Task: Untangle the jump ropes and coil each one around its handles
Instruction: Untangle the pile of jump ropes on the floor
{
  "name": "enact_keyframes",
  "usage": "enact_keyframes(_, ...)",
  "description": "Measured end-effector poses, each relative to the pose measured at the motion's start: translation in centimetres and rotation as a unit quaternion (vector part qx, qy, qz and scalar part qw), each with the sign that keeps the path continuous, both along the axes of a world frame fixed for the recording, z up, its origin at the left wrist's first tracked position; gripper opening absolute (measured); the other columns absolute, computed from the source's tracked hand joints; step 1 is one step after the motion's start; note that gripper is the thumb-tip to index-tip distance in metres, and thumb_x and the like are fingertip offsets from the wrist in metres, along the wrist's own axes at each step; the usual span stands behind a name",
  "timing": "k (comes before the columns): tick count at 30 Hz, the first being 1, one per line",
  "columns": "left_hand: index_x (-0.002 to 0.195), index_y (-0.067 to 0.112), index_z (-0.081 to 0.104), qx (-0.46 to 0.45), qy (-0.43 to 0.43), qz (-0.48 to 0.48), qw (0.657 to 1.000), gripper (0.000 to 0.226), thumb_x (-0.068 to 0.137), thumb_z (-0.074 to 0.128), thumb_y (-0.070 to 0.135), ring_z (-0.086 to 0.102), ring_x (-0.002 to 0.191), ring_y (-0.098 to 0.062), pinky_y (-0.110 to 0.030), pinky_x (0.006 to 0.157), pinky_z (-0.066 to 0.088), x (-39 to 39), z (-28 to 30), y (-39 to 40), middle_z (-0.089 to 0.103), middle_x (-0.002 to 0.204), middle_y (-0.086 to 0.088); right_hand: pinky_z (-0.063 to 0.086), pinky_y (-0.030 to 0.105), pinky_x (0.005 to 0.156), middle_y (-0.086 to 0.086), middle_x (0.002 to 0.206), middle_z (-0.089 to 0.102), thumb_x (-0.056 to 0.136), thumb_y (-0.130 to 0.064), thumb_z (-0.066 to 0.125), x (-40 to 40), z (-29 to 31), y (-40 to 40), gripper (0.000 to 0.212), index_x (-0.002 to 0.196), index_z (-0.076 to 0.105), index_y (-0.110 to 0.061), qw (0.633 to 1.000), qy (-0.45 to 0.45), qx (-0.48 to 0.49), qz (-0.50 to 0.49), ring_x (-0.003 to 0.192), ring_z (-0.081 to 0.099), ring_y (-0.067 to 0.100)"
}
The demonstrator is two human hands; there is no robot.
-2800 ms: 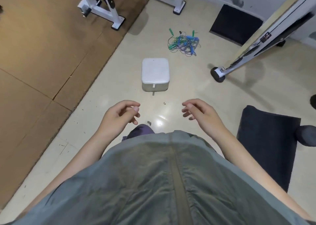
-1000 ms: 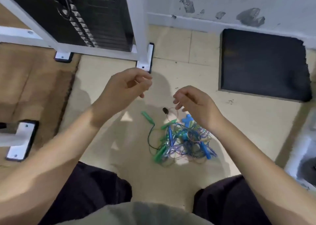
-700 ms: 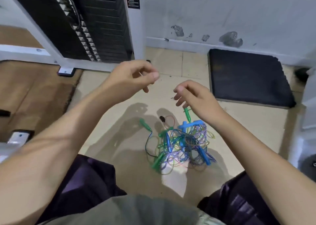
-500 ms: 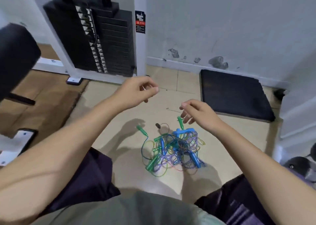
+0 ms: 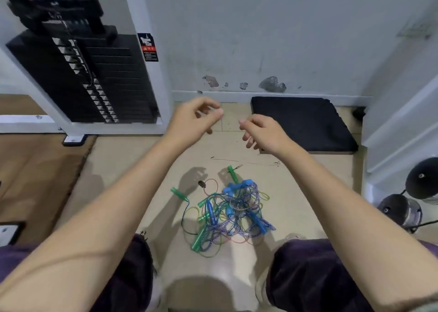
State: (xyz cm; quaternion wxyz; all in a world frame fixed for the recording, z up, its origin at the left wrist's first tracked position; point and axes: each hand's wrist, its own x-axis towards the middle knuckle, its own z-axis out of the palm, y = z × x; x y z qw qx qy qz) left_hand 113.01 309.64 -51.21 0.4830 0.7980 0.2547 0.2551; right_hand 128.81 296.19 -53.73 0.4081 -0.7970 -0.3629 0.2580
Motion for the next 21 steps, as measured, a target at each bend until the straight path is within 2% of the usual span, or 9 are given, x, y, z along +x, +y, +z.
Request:
enact_keyframes(3, 0.092, 0.03, 0.068, -0.129, 0.106, -0.011, 0.986, 0.008, 0.088, 0.071, 0.036, 0.065, 0.062, -0.01, -0.024, 0.061, 0.047, 2.2, -10.5, 0.5, 0.07, 0.095, -0.003, 0.049, 0.032, 0.061, 0.009, 0.083, 0.069, 0.095, -0.046, 0.05, 2.0, -6.4, 1.4, 0.04, 0.095, 0.065, -0.009, 0.996, 0.072, -0.042, -0.042, 0.063, 0.065, 0.017)
enact_keyframes(5, 0.092, 0.03, 0.071, -0.195, 0.161, -0.018, 0.967, 0.009, 0.087, 0.073, 0.037, 0.065, 0.07, -0.003, -0.015, 0.063, 0.046, 3.1, -17.1, 0.2, 0.072, 0.094, 0.006, 0.049, 0.03, 0.059, 0.012, 0.084, 0.07, 0.095, -0.049, 0.051, 3.4, -12.1, 1.6, 0.045, 0.095, 0.066, -0.006, 0.989, 0.106, -0.081, -0.063, 0.064, 0.064, 0.019)
enact_keyframes(8, 0.093, 0.026, 0.07, -0.232, 0.213, -0.022, 0.949, 0.012, 0.085, 0.076, 0.032, 0.063, 0.084, -0.009, -0.01, 0.065, 0.042, 3.9, -25.4, -0.1, 0.067, 0.089, 0.014, 0.05, 0.032, 0.064, 0.008, 0.077, 0.068, 0.09, -0.052, 0.059, 5.2, -20.8, 0.8, 0.049, 0.085, 0.063, -0.004, 0.977, 0.133, -0.141, -0.09, 0.066, 0.061, 0.018)
enact_keyframes(11, 0.102, 0.033, 0.068, -0.22, 0.284, -0.068, 0.931, 0.023, 0.082, 0.079, 0.036, 0.062, 0.092, -0.008, -0.011, 0.069, 0.041, 3.7, -31.3, 0.2, 0.066, 0.095, 0.016, 0.042, 0.028, 0.065, -0.008, 0.069, 0.057, 0.085, -0.054, 0.066, 5.8, -28.0, -0.4, 0.04, 0.074, 0.057, -0.016, 0.964, 0.146, -0.215, -0.061, 0.066, 0.054, 0.011)
enact_keyframes(14, 0.119, 0.031, 0.064, -0.219, 0.293, -0.182, 0.913, 0.044, 0.08, 0.082, 0.024, 0.056, 0.103, 0.003, 0.0, 0.08, 0.037, 4.0, -34.6, 0.3, 0.064, 0.113, 0.014, 0.044, 0.028, 0.075, -0.007, 0.084, 0.061, 0.076, -0.055, 0.074, 5.6, -32.9, -1.4, 0.039, 0.092, 0.067, -0.02, 0.952, 0.171, -0.254, 0.003, 0.077, 0.057, 0.01)
enact_keyframes(15, 0.122, 0.027, 0.064, -0.224, 0.292, -0.208, 0.906, 0.049, 0.078, 0.084, 0.021, 0.057, 0.105, 0.001, -0.002, 0.086, 0.039, 4.2, -35.8, 0.3, 0.065, 0.117, 0.012, 0.045, 0.027, 0.081, -0.007, 0.095, 0.064, 0.071, -0.057, 0.077, 5.4, -34.1, -1.6, 0.044, 0.099, 0.069, -0.024, 0.948, 0.178, -0.263, 0.03, 0.086, 0.06, 0.01)
enact_keyframes(17, 0.124, 0.023, 0.063, -0.245, 0.301, -0.203, 0.899, 0.057, 0.073, 0.087, 0.024, 0.062, 0.11, -0.007, -0.019, 0.099, 0.045, 4.6, -37.6, 0.1, 0.067, 0.121, 0.008, 0.044, 0.024, 0.087, -0.006, 0.108, 0.063, 0.065, -0.054, 0.082, 4.8, -35.5, -2.0, 0.051, 0.107, 0.069, -0.027, 0.941, 0.177, -0.284, 0.06, 0.099, 0.06, 0.01)
enact_keyframes(18, 0.122, 0.022, 0.066, -0.243, 0.315, -0.192, 0.897, 0.055, 0.071, 0.088, 0.026, 0.064, 0.106, -0.009, -0.026, 0.097, 0.048, 4.6, -38.4, 0.0, 0.07, 0.115, 0.008, 0.043, 0.02, 0.083, -0.005, 0.106, 0.063, 0.069, -0.042, 0.084, 4.5, -35.8, -2.0, 0.044, 0.105, 0.069, -0.021, 0.939, 0.179, -0.288, 0.061, 0.096, 0.059, 0.01)
enact_keyframes(21, 0.084, 0.018, 0.074, -0.197, 0.377, -0.18, 0.887, 0.019, 0.075, 0.084, 0.031, 0.052, 0.066, -0.004, -0.023, 0.063, 0.04, 5.0, -38.3, -0.1, 0.059, 0.067, 0.013, 0.041, 0.015, 0.065, -0.001, 0.086, 0.061, 0.076, -0.013, 0.082, 4.1, -35.9, -2.1, 0.018, 0.089, 0.07, -0.015, 0.939, 0.205, -0.274, 0.038, 0.076, 0.055, 0.01)
